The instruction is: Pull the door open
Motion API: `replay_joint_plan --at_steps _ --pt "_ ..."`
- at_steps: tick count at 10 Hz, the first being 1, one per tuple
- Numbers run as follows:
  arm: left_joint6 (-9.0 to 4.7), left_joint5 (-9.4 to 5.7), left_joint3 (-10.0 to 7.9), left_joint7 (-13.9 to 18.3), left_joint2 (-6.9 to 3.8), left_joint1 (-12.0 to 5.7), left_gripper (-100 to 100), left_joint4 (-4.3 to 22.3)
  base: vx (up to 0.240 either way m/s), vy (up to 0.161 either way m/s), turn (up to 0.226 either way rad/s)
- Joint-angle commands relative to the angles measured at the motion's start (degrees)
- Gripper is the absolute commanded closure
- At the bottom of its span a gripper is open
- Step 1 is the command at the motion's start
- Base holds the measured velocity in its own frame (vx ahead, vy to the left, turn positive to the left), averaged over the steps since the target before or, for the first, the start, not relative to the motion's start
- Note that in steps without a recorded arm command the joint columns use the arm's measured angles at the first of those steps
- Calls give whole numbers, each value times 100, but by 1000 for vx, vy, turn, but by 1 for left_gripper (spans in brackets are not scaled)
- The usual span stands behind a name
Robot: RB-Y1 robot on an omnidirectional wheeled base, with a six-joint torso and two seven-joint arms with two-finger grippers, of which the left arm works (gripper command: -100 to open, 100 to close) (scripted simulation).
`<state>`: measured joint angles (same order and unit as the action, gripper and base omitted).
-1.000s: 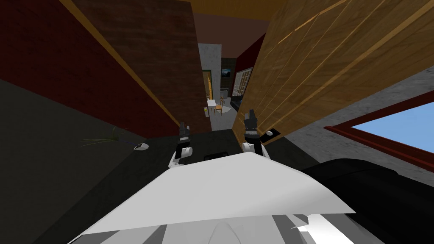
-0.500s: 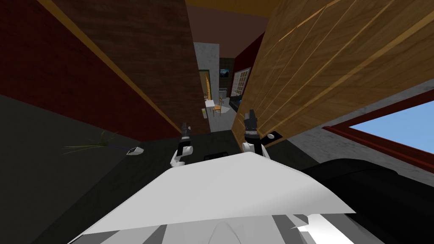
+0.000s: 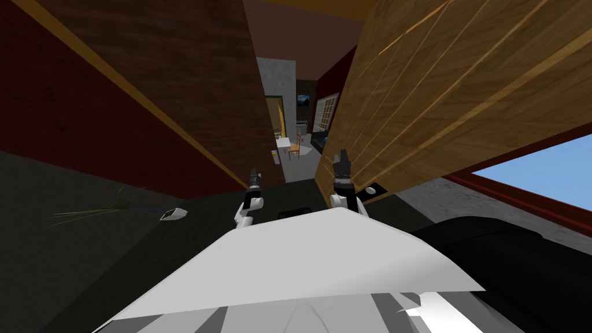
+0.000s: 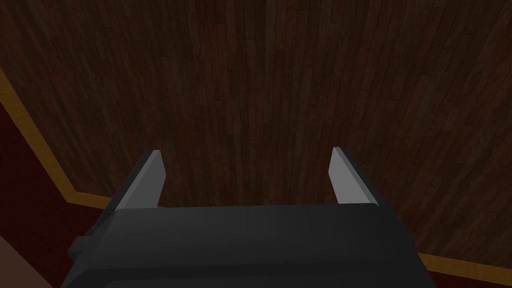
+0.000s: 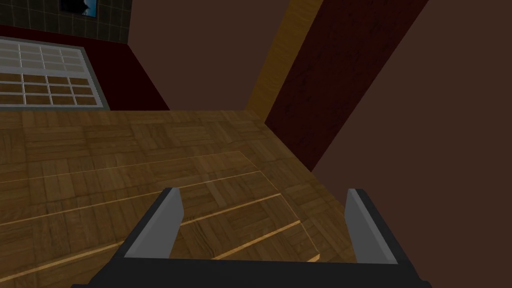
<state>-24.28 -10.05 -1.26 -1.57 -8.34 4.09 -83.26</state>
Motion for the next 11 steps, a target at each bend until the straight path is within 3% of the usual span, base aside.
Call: replay_joint_plan --at_steps 1,11 --pt "129 -21 -17 -16 -2 -128 -100 244 198 -76 -83" --pt "476 -133 -137 -15 -107 -830 -100 1455 139 -32 -51"
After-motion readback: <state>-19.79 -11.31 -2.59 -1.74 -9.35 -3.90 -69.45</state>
